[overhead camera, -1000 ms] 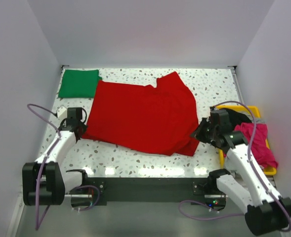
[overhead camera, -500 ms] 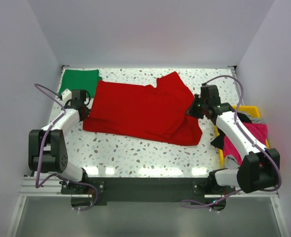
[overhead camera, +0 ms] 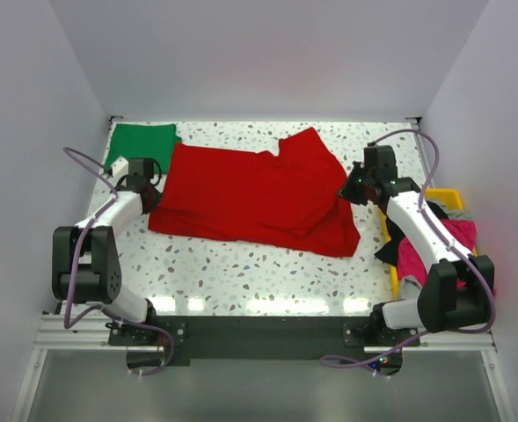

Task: Fold and stack the t-shirts
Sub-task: Fold the tshirt

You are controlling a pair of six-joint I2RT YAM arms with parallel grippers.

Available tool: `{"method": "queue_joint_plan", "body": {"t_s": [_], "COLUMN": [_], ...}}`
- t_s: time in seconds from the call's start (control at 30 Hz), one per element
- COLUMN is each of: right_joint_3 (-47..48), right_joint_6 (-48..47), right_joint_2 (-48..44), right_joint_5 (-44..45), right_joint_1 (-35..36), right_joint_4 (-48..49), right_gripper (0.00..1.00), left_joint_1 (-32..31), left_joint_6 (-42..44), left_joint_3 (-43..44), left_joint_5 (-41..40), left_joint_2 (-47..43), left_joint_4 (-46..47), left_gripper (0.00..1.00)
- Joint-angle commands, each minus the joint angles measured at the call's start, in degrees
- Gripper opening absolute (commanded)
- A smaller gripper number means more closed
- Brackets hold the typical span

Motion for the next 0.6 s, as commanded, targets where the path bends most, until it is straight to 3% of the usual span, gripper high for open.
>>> {"method": "queue_joint_plan", "body": {"t_s": [0.0,0.57], "right_joint_3": [1.89,1.54], "right_joint_6": [-0.64,-0.81], "right_joint_2": [-0.49,1.96], "right_joint_5": [1.53,-2.16], "right_joint_1": [-1.27,-5.67], "right_joint_4": [2.98,4.74], "right_gripper": [0.00,0.00], "left_joint_1": [-0.16,-0.16], "left_joint_6": [1.26,2.31], "left_joint_3": [2.53,7.10], "left_joint_5": [0.23,1.02], "left_joint_2": [0.28,4.32], "left_joint_4": [2.84,2.67], "left_gripper": [0.00,0.00]}}
